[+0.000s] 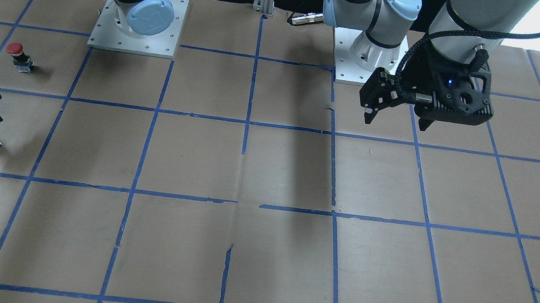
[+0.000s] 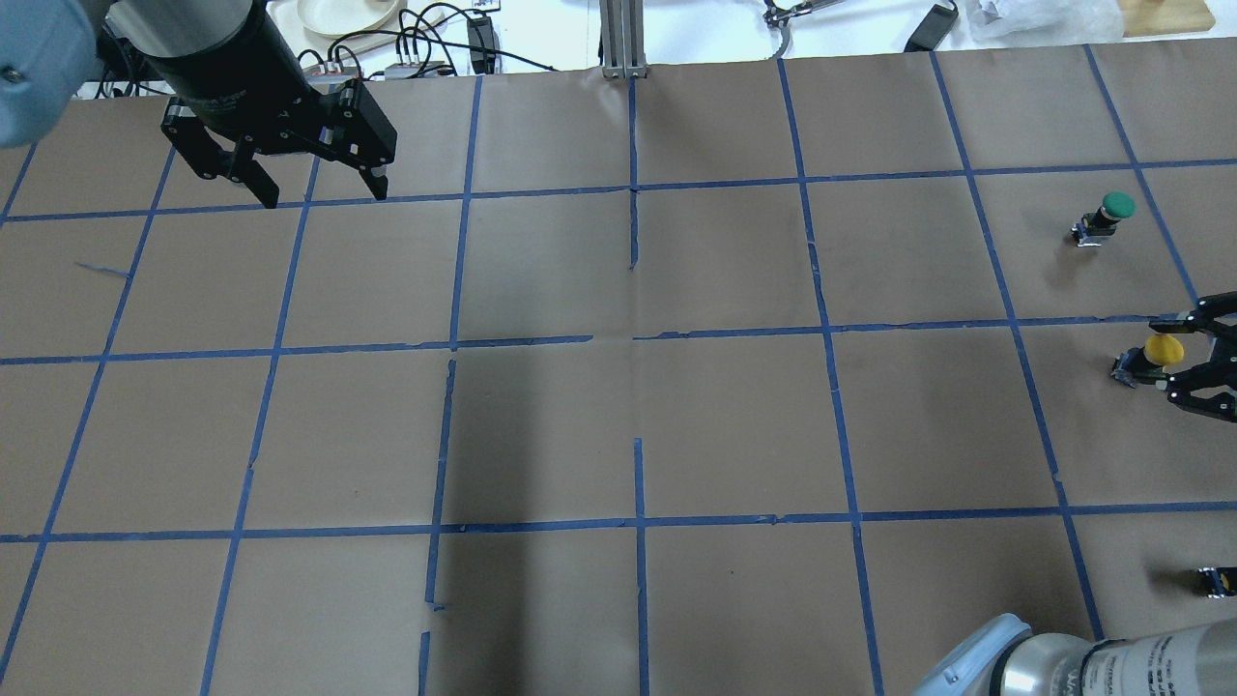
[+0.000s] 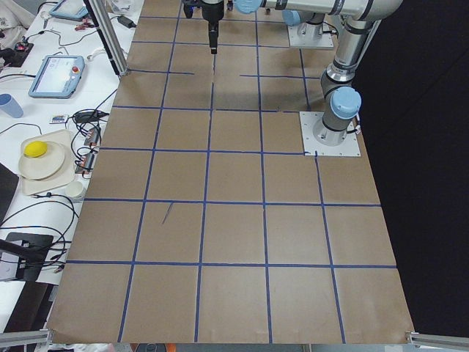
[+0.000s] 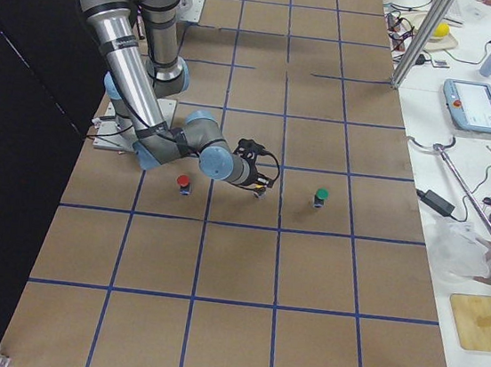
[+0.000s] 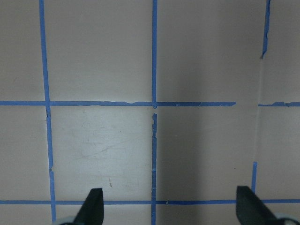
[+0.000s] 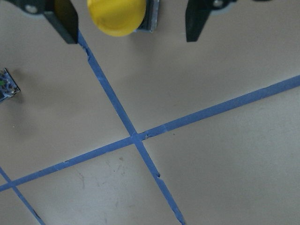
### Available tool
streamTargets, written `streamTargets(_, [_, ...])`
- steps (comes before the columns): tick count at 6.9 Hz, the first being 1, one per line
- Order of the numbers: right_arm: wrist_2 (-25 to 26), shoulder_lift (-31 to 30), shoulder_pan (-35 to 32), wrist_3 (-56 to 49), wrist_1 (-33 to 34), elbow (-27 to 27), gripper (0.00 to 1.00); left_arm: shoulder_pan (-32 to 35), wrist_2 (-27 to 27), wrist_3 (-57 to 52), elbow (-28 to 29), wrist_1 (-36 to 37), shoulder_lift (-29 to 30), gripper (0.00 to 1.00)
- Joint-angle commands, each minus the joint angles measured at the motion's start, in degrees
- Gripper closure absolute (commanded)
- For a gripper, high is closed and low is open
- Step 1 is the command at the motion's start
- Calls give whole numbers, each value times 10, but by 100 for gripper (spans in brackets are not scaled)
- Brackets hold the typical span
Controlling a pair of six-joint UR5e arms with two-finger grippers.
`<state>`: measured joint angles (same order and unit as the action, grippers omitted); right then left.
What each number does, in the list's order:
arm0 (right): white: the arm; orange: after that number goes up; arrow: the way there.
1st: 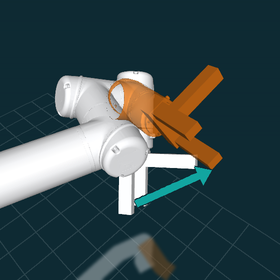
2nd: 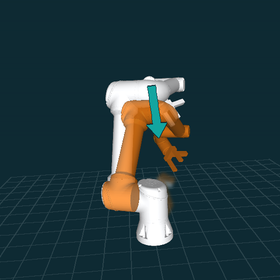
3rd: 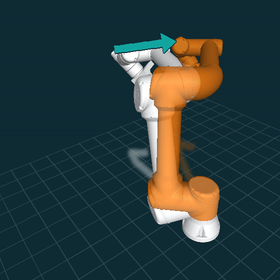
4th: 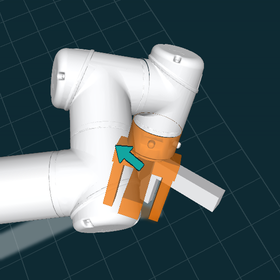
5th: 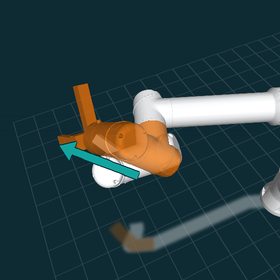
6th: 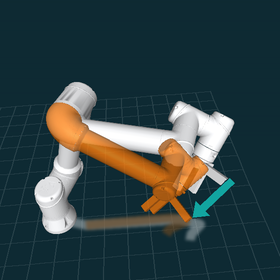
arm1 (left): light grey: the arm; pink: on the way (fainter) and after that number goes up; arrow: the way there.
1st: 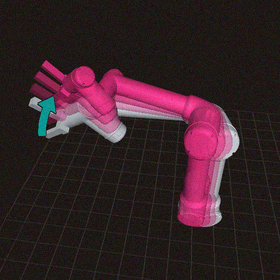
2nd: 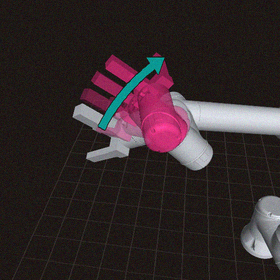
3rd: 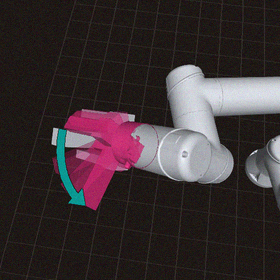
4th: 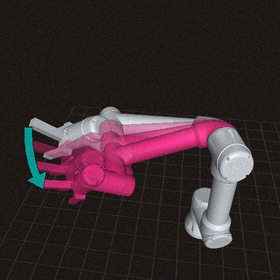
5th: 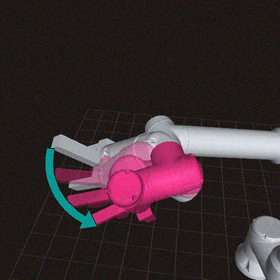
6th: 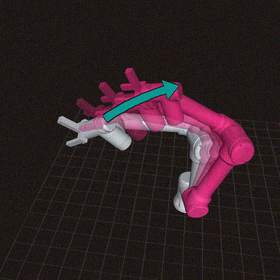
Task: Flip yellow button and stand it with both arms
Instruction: 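Lower the yellow button upright onto the table with the right gripper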
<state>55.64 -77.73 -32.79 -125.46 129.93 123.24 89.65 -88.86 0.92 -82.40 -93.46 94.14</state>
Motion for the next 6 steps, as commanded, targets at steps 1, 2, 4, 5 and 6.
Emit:
streamTargets(1, [4, -11, -1, 78, 0, -3, 0, 0, 2, 0, 1, 0, 3, 0])
streamTargets(2, [9, -30, -3, 156, 0, -5, 0, 0, 2, 0, 2, 0, 3, 0])
streamTargets(4, [93, -94, -28, 330, -3, -35, 0, 0, 1, 0, 0, 1, 3, 0])
streamTargets(5, [135, -124, -52, 442, -45, -50, 0, 0, 1, 0, 0, 1, 3, 0])
streamTargets(6, [159, -138, -76, 583, -95, -76, 0, 0, 2, 0, 3, 1, 3, 0])
